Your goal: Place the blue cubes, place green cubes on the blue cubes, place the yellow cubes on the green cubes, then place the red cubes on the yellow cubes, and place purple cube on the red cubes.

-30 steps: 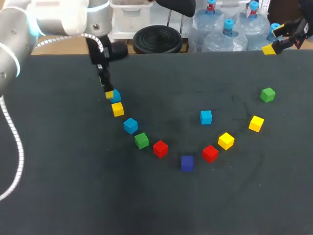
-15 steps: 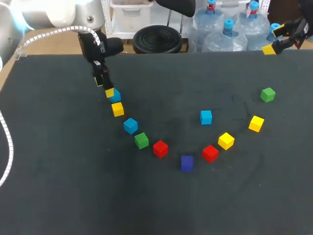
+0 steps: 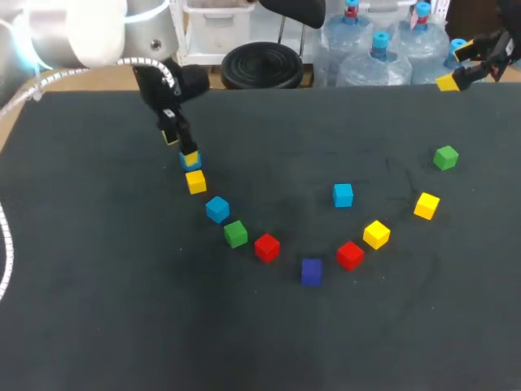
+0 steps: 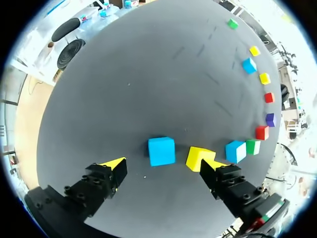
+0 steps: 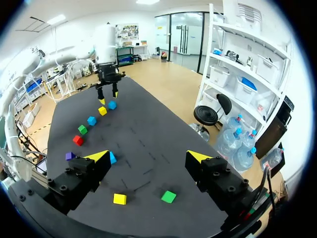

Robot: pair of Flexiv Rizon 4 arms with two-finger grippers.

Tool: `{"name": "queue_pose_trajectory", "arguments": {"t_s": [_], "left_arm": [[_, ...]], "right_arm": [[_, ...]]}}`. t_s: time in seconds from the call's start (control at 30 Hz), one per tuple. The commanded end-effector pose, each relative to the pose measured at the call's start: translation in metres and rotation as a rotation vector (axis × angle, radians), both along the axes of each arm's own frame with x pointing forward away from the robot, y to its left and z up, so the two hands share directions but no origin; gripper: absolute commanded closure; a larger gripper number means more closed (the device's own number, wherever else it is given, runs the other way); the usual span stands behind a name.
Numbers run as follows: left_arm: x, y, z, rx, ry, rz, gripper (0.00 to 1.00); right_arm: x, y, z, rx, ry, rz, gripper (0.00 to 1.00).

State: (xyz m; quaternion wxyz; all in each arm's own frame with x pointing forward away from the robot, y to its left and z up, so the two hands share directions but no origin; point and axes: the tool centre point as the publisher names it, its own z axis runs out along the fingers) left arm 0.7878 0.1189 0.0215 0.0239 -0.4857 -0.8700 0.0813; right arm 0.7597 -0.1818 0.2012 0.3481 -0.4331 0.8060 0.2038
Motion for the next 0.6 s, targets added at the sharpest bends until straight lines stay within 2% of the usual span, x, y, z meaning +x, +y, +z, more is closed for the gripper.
{"name": "queue_pose_trajectory", "arguments": {"t_s": [0.03,0.43,0.47,0.53,0.57,0.6], "left_arm": [[-0.0101,-0.0007,-0.0062,-0.047,-0.167,0.024,0.04],[-0.0060,-0.0059,-0.0160,-0.078,-0.164,0.046,0.09],[-0.0056,-0.0062,-0.0156,-0.080,-0.168,0.049,0.18],[-0.0049,-0.0062,-0.0151,-0.080,-0.169,0.051,0.57],[-0.0045,-0.0062,-0.0150,-0.080,-0.170,0.052,0.68],[-0.0044,-0.0062,-0.0150,-0.081,-0.170,0.052,0.92]], "right_arm": [[-0.0004,0.0000,-0.0002,0.000,-0.001,-0.001,0.00],[-0.0004,0.0000,-0.0002,0.000,-0.001,-0.001,0.00],[-0.0004,0.0000,-0.0002,0.000,-0.001,-0.001,0.00],[-0.0004,0.0000,-0.0002,0.000,-0.001,-0.001,0.00],[-0.0004,0.0000,-0.0002,0.000,-0.001,-0.001,0.00],[-0.0004,0.0000,-0.0002,0.000,-0.001,-0.001,0.00]]}}
